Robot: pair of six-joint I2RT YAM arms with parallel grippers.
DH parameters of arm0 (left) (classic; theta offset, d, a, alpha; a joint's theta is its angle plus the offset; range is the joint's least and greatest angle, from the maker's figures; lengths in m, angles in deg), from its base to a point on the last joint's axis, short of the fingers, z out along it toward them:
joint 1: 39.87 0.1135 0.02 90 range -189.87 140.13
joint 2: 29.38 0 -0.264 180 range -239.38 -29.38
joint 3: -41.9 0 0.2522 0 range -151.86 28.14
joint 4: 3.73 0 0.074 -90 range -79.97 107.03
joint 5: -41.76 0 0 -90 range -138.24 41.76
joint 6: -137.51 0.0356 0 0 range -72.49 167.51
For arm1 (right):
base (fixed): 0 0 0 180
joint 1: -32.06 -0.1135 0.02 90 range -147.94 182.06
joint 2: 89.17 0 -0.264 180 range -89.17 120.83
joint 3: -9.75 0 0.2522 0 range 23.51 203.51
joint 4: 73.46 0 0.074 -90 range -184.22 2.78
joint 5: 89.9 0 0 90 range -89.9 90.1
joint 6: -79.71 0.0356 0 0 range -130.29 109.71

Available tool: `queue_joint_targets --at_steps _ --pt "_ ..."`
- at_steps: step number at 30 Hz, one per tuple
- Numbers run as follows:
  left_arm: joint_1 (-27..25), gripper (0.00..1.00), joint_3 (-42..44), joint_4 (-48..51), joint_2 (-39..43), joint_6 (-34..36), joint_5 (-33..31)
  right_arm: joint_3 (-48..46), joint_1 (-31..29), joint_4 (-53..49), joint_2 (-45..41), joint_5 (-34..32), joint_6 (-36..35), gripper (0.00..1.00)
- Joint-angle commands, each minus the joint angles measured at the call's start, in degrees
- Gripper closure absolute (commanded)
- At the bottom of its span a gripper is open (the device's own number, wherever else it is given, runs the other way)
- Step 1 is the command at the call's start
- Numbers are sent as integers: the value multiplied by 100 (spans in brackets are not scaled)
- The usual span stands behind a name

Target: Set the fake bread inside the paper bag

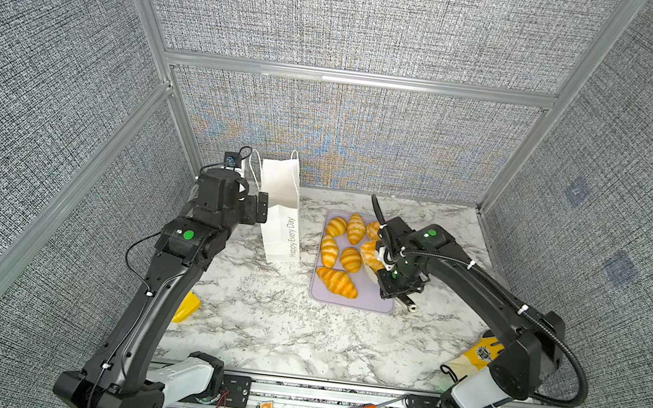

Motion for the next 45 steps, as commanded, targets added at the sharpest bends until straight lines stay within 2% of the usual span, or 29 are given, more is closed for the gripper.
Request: queue_joint_targets --at_steps 1,5,16,29,39,45 --pt "267 1 11 -154 -40 -76 515 67 -2 378 -134 269 119 64" --pt "606 1 39 -283 -174 -168 1061 116 -15 716 -249 524 221 64" --pt "998 1 131 -504 -494 -442 2091 837 -328 1487 -131 887 682 64" --pt "1141 3 359 -583 -638 -475 2411 3267 -1014 1039 1276 895 507 64" --pt "1167 4 538 -644 -633 -483 2406 4110 -1330 974 1701 908 512 65" --pt "1203 6 662 -749 -626 -616 2611 4583 -1481 1300 2094 1280 681 65"
